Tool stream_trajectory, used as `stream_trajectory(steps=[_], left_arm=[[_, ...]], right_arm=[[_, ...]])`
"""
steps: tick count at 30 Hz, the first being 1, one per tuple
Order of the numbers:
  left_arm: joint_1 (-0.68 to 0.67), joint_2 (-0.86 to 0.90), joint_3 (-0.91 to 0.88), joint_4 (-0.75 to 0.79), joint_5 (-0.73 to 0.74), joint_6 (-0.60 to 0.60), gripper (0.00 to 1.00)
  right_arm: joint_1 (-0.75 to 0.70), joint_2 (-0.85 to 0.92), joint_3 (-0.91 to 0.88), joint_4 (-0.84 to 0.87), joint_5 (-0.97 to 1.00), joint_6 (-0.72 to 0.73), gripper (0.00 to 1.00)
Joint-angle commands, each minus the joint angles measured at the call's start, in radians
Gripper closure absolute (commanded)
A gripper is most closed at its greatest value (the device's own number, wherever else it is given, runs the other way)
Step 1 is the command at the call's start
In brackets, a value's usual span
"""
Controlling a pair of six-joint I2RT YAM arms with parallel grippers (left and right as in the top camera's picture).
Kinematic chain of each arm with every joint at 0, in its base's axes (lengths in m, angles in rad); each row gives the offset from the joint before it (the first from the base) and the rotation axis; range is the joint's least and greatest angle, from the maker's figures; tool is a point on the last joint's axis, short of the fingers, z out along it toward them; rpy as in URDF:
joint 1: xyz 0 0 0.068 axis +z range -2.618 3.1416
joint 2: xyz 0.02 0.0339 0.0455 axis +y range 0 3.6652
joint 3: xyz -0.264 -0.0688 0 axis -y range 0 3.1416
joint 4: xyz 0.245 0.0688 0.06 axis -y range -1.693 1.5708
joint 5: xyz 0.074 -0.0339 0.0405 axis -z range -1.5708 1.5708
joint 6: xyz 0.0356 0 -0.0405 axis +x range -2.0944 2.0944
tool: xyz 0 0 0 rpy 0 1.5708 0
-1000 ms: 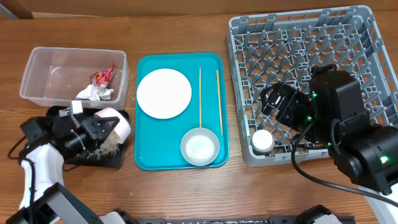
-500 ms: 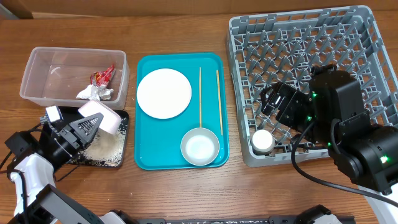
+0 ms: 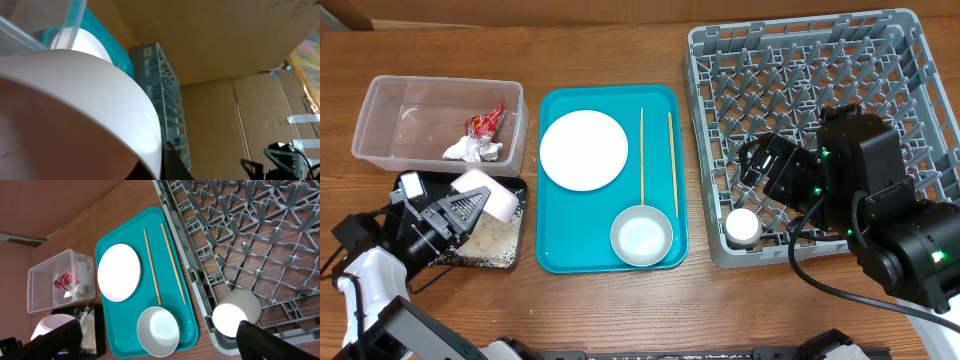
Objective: Sort waste into correct bins and load items into the dishwasher
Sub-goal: 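Tip the pink bowl to pour rice onto the black tray, then return the empty pink bowl to the teal tray with left gripper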
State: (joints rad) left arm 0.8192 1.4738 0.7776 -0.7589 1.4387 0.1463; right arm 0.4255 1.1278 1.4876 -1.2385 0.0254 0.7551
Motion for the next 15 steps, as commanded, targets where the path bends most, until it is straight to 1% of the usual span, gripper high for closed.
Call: stream_trajectory(steps=[1, 4, 8, 10, 12, 14, 15], left_arm=[[0.005, -0.011, 0.006, -0.055, -0.199, -0.045, 0.96], [0.002, -0.025, 0.014, -0.089, -0.207, -0.056, 0.96], [-0.084, -0.079, 0.101, -0.19, -0.242, -0.054, 0.96], [-0.156, -0.099, 0.167, -0.247, -0.321, -0.061, 0.96], [-0.256, -0.111, 0.241, -0.298, -0.452, -0.106, 0.96], [-0.385, -0.115, 0.304, -0.328, -0.593, -0.164, 0.96], [-0.48, -0.115, 0.332, -0.33, -0.687, -0.207, 0.96]], right_arm=[[0.0, -0.005, 0.005, 0.002, -0.002, -0.003, 0.0], [0.0, -0.005, 0.005, 0.002, -0.002, -0.003, 0.0], [0.0, -0.005, 0.005, 0.003, -0.002, -0.003, 0.0], [0.0, -0.005, 0.005, 0.003, -0.002, -0.003, 0.0], [0.0, -0.005, 0.005, 0.002, -0.002, -0.003, 0.0], [0.0, -0.005, 0.005, 0.003, -0.002, -0.003, 0.0], [0.0, -0.005, 0.005, 0.003, -0.002, -0.003, 0.0]])
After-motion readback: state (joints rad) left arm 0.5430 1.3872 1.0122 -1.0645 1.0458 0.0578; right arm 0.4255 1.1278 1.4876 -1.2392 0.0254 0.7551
